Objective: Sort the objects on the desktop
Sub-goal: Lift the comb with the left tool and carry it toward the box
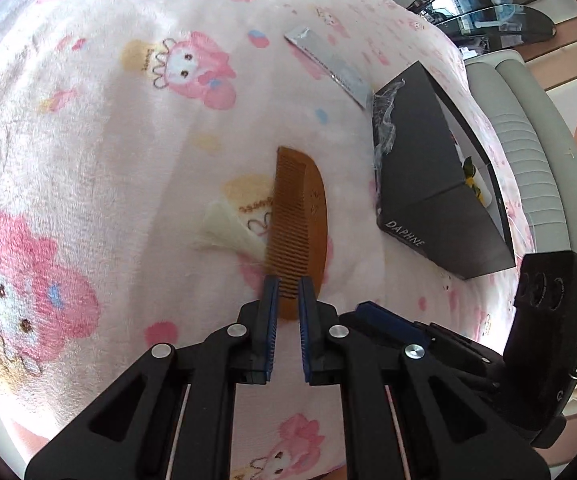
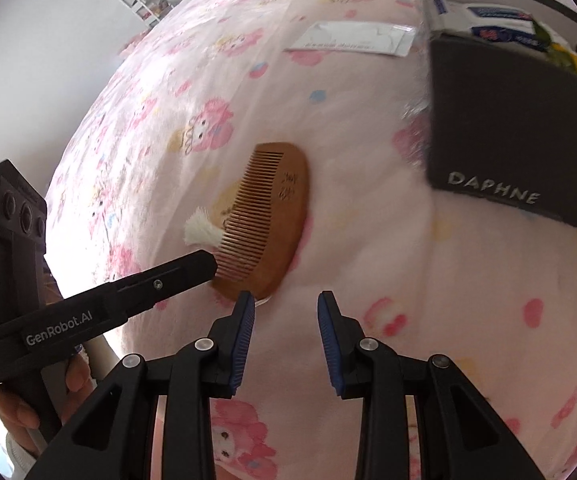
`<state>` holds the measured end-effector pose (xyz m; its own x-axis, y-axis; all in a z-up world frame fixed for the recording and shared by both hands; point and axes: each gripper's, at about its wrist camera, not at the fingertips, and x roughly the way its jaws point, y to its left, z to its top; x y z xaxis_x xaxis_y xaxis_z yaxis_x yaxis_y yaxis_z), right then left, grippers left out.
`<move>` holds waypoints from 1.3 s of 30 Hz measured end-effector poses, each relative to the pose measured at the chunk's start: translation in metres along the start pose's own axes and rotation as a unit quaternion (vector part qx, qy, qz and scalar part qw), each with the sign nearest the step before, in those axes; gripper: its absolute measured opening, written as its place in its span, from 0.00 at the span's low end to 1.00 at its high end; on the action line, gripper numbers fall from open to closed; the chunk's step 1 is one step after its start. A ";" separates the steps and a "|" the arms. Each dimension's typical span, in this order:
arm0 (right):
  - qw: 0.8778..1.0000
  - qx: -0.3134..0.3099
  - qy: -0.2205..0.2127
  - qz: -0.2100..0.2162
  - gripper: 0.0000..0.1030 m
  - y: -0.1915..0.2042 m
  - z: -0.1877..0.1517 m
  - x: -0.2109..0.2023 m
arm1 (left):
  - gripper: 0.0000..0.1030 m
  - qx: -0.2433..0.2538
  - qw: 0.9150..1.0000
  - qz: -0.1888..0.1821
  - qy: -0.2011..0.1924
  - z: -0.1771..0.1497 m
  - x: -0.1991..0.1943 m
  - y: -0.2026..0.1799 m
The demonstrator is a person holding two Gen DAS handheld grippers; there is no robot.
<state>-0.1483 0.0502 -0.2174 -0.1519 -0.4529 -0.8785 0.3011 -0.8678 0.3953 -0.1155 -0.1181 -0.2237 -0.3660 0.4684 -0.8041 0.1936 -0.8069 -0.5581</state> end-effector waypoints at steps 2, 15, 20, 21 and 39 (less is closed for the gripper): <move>1.000 -0.001 0.013 0.005 0.28 0.003 0.000 0.008 | 0.07 0.000 1.000 0.008 0.006 -0.001 0.006 0.000; 0.999 0.028 0.020 0.002 0.28 -0.009 0.007 0.017 | 0.13 0.017 0.999 0.034 0.038 -0.006 0.032 -0.021; 0.998 0.009 0.016 -0.056 0.31 -0.004 0.007 0.004 | 0.14 0.024 0.999 0.009 0.046 -0.011 0.027 -0.025; 0.998 0.006 0.011 -0.058 0.31 -0.003 0.007 0.002 | 0.14 0.020 0.999 0.010 0.042 -0.010 0.025 -0.024; 0.999 0.034 -0.007 -0.042 0.31 -0.024 -0.013 -0.004 | 0.13 0.036 0.998 0.001 0.048 -0.008 0.034 -0.046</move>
<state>-0.1429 0.0753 -0.2268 -0.1874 -0.3798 -0.9059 0.2224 -0.9147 0.3375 -0.1301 -0.0617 -0.2271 -0.2759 0.4964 -0.8231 0.1272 -0.8299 -0.5432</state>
